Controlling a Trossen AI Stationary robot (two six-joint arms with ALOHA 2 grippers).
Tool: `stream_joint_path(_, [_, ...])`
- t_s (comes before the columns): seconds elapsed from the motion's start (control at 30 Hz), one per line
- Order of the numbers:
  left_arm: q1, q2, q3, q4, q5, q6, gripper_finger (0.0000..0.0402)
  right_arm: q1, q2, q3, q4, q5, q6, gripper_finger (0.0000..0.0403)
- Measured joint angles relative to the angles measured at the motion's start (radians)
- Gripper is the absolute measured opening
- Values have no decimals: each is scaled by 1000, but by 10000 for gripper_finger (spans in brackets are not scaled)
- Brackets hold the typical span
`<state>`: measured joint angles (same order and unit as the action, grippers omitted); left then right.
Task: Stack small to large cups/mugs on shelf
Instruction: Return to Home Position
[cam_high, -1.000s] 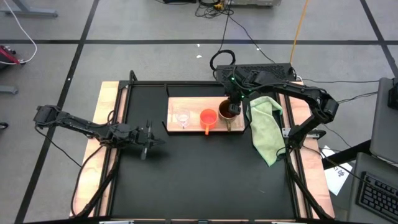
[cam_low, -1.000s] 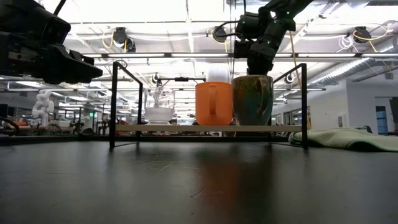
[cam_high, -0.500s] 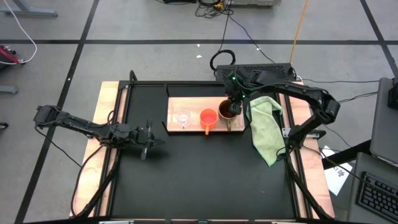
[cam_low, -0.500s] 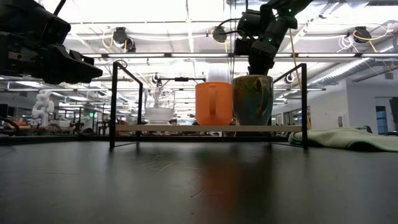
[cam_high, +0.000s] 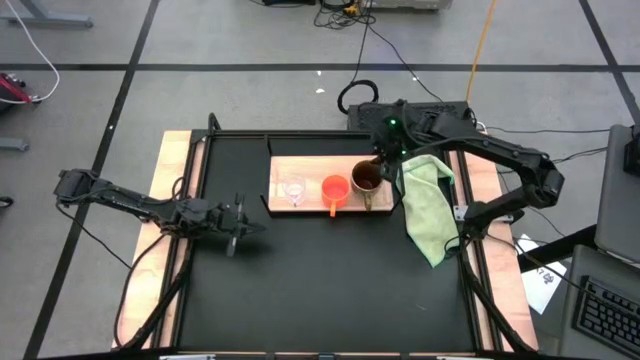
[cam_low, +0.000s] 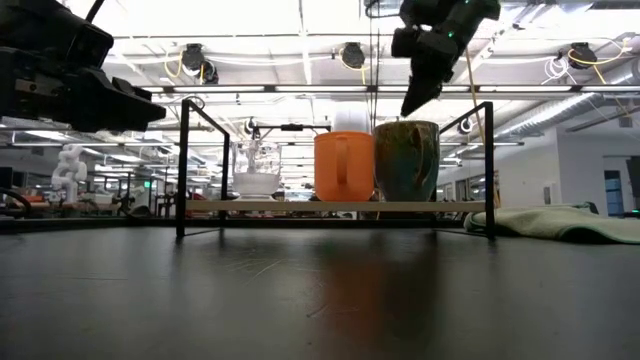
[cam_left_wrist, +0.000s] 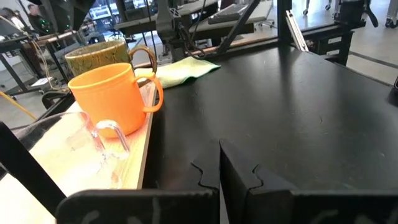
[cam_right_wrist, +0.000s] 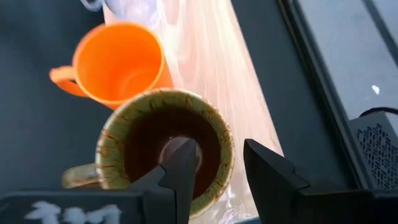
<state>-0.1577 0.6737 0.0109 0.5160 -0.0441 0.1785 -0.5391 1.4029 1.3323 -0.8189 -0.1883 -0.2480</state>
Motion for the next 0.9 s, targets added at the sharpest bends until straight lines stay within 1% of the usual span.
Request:
stream_joint_path(0.27, [0, 0, 0, 33, 0, -30, 3, 39, -117, 0, 1, 3, 55, 128])
stream_joint_path(0.37, [0, 0, 0, 64, 0, -50, 3, 66, -168, 0, -3, 3, 70, 121])
stream_joint_path(0.5, [0, 0, 0, 96, 0, -38, 3, 102, -232, 0, -19, 3, 91, 90])
stream_joint_path(0.67, [0, 0, 0, 123, 2, -29, 2, 149, -300, -10, -51, 4, 122, 35])
stream_joint_path(0.73, [0, 0, 0, 129, 22, -18, 2, 170, -327, -23, -59, 4, 128, 12])
stream_joint_path(0.77, [-1, 0, 2, 130, 30, -6, 2, 181, -340, -31, -59, 4, 129, 6])
stream_joint_path(0.9, [-2, 0, 34, 131, 35, 8, 1, 222, -398, -75, -55, 15, 154, 4])
